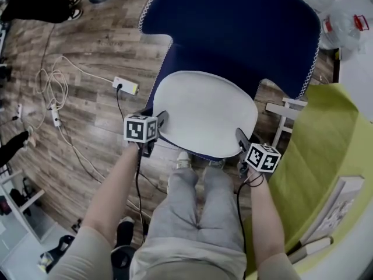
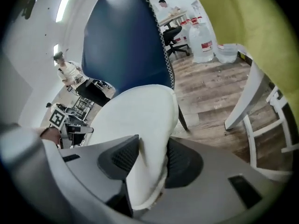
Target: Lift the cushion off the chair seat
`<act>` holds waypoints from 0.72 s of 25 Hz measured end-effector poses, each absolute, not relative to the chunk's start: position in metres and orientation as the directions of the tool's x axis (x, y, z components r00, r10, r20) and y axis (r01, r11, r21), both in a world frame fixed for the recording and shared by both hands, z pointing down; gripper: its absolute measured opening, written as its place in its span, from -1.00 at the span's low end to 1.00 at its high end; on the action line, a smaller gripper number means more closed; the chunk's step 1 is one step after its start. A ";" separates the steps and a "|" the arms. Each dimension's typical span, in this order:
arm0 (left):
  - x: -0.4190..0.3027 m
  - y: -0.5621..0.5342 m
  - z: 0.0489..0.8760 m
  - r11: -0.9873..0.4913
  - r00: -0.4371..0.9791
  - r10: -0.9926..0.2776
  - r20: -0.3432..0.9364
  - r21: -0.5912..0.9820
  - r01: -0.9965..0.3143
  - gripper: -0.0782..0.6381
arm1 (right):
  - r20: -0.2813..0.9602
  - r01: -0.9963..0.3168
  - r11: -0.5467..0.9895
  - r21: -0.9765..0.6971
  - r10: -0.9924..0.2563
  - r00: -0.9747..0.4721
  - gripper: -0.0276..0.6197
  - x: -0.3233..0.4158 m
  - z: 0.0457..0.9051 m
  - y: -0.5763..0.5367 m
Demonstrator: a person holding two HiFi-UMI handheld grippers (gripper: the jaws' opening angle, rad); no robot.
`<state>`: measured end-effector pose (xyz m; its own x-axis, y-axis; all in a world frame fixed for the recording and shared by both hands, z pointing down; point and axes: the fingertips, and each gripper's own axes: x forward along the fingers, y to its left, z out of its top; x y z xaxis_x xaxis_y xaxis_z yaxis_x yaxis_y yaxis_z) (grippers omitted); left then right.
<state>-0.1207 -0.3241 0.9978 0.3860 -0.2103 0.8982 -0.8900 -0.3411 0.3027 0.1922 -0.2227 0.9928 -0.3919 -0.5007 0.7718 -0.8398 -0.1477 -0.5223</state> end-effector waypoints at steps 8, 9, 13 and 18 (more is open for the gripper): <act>-0.115 -0.312 0.948 -0.468 0.334 -0.210 0.919 0.206 -0.859 -0.50 | 0.804 -0.903 -0.080 -0.423 -0.493 -0.333 -0.57 0.185 0.937 -0.220; -0.116 -0.311 0.937 -0.465 0.337 -0.211 0.917 0.209 -0.860 -0.50 | 0.805 -0.907 -0.072 -0.416 -0.494 -0.330 -0.57 0.184 0.926 -0.219; -0.117 -0.307 0.888 -0.466 0.361 -0.238 0.902 0.220 -0.857 -0.50 | 0.799 -0.926 -0.041 -0.376 -0.520 -0.301 -0.56 0.185 0.874 -0.222; -0.115 -0.298 0.823 -0.499 0.372 -0.268 0.889 0.202 -0.843 -0.51 | 0.796 -0.948 0.014 -0.318 -0.539 -0.275 -0.56 0.181 0.804 -0.217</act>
<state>-0.1154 -0.2985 0.8227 0.3716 -0.2675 0.8890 -0.8426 -0.4992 0.2019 0.1807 -0.2172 0.8042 -0.2754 -0.5395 0.7957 -0.9479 0.0145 -0.3183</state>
